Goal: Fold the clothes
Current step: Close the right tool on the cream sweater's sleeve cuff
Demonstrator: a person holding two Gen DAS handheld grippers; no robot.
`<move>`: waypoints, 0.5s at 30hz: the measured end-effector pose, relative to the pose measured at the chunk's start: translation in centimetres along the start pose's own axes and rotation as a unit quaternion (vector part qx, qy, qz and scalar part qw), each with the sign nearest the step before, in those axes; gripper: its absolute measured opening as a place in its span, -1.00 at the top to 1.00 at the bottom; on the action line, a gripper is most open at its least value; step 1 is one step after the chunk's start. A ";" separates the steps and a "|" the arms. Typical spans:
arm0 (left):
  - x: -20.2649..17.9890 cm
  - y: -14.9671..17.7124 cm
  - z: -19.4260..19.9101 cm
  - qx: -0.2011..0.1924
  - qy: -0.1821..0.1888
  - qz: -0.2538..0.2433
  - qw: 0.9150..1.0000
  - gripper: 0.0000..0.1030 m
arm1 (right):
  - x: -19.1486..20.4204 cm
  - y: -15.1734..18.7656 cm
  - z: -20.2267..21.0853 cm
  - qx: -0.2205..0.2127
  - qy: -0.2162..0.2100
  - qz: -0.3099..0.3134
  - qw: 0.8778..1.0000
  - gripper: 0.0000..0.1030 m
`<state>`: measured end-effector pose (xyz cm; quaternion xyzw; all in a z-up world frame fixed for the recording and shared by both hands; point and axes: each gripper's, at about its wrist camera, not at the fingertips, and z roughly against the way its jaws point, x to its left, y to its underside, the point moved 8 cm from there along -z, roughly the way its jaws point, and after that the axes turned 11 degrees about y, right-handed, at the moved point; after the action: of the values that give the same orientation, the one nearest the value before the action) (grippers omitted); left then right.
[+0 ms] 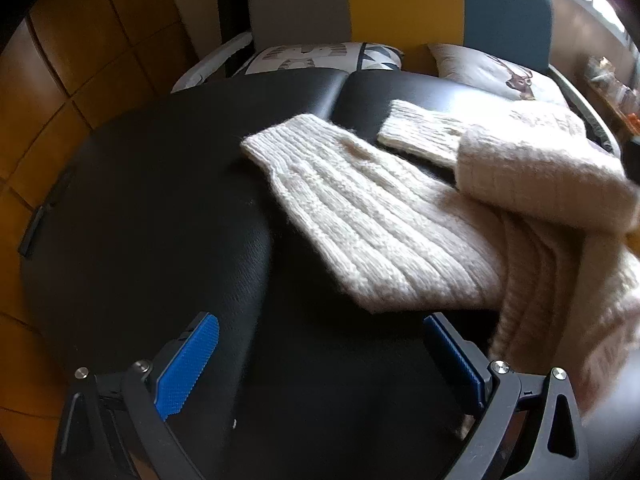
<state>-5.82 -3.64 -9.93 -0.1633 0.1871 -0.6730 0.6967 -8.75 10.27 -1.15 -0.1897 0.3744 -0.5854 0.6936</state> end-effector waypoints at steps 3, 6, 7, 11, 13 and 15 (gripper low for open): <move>0.4 -0.9 -0.4 0.000 -0.010 0.004 1.000 -1.00 | 0.8 0.1 -1.1 0.008 0.009 0.031 0.999 -0.75; 0.6 -1.7 -0.7 -0.001 -0.011 0.010 1.000 -1.00 | 0.9 -0.2 -1.9 0.003 0.021 0.039 0.999 -0.72; 0.7 -1.9 -0.8 -0.003 -0.014 0.011 1.000 -1.00 | 0.7 -0.6 -1.9 -0.006 0.029 0.036 0.999 -0.64; 0.8 -2.6 -1.6 0.002 -0.028 0.004 1.000 -1.00 | 0.9 -2.3 -2.1 -0.032 0.066 0.054 0.996 -0.63; 1.0 -2.8 -2.0 0.006 -0.030 0.008 1.000 -1.00 | 2.1 -2.3 -2.8 -0.007 0.045 0.081 0.996 -0.63; 1.2 -3.0 -2.4 0.011 -0.029 0.012 0.999 -1.00 | 3.3 -1.4 -3.5 0.017 0.017 0.107 0.994 -0.63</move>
<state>-9.59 -4.86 -10.67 -0.1727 0.1612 -0.6616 0.7117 -12.22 7.36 -3.42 -0.1273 0.3943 -0.5175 0.7487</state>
